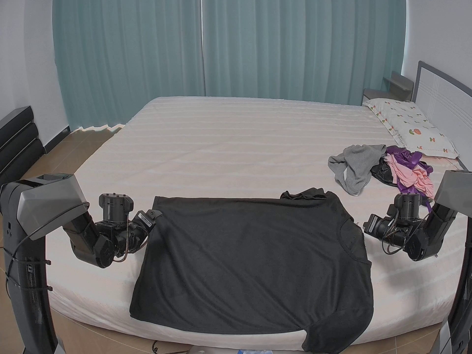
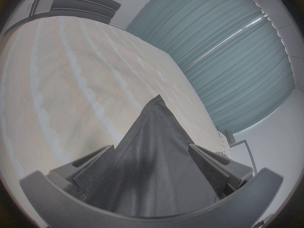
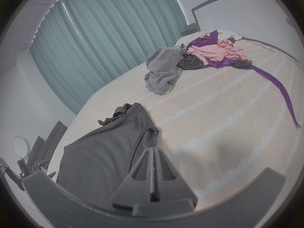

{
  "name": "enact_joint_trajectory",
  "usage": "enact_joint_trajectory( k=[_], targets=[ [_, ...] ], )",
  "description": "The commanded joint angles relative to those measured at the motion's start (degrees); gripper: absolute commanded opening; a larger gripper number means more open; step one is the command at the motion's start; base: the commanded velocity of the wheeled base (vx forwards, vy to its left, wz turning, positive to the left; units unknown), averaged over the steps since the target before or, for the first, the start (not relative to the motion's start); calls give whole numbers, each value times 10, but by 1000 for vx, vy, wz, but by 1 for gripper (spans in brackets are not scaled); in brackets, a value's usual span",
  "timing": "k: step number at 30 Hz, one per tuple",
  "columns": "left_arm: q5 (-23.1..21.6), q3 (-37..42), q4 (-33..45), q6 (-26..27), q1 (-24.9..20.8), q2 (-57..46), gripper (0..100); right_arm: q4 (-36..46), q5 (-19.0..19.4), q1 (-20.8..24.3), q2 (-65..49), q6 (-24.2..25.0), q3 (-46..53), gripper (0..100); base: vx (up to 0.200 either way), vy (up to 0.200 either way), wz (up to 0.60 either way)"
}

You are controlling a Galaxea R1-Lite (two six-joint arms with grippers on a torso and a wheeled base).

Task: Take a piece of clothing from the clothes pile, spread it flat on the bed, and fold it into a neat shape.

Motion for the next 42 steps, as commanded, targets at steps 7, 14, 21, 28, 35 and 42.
enact_joint_trajectory(
  k=[7,14,21,28,35,42],
  targets=[
    [0,-1,0,1,0,2,100,0,0,2,23,-2,-3,0,0,0,0],
    [0,-1,0,1,0,2,100,1,0,-5,34,-5,-3,0,0,0,0],
    [0,-1,-1,1,0,2,100,0,-1,-9,69,-17,-10,0,0,0,0],
    [0,-1,-1,1,0,2,100,-1,0,-18,70,-17,-13,0,0,0,0],
    [0,6,-6,0,1,-8,100,-27,5,-23,52,0,-6,100,0,0,0],
    [-1,43,-6,-6,0,-53,100,-28,22,-19,-10,54,51,100,0,0,0]
  ],
)
